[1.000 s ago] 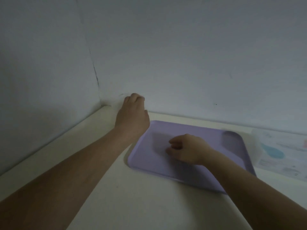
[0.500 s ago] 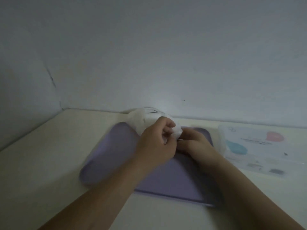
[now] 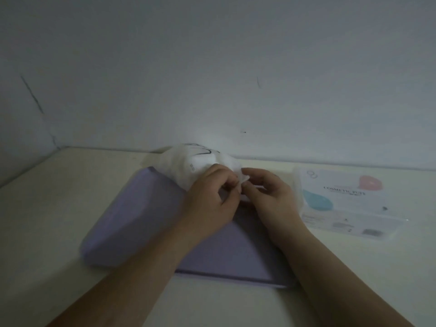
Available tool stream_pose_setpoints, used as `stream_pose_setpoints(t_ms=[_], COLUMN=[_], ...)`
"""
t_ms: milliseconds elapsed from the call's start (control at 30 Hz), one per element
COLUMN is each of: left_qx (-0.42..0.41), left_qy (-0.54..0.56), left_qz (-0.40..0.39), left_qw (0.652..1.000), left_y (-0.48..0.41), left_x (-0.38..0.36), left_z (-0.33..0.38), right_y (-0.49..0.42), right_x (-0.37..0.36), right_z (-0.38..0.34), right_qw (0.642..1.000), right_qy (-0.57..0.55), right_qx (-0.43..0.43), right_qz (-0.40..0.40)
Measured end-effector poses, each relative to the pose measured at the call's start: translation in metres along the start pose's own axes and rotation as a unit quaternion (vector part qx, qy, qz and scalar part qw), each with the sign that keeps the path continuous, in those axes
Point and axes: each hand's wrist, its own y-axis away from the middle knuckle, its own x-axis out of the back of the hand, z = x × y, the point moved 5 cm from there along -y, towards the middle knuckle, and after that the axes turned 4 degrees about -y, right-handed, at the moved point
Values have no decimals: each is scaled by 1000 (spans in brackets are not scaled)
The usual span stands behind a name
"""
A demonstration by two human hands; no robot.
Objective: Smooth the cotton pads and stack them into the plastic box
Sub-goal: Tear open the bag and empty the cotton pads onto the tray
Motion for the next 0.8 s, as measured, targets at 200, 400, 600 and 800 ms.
stream_pose_setpoints(t_ms=[200,400,600,800], left_qx=[89,31,-48,-7], left_qy=[-10,-83,-64,-13], left_qz=[-51,-60,9,73], left_qw=[995,994,997,997], left_y=[3,-3,-7,-17], left_x=[8,32,56,99], left_z=[-1,11,37,49], right_y=[9,19,29,24], right_x=[-5,-14,-16,-45], right_z=[-9,-27,-62,-124], right_qw=[999,956,928,926], right_qy=[14,208,219,226], right_qx=[22,204,302,303], right_qz=[-20,15,9,8])
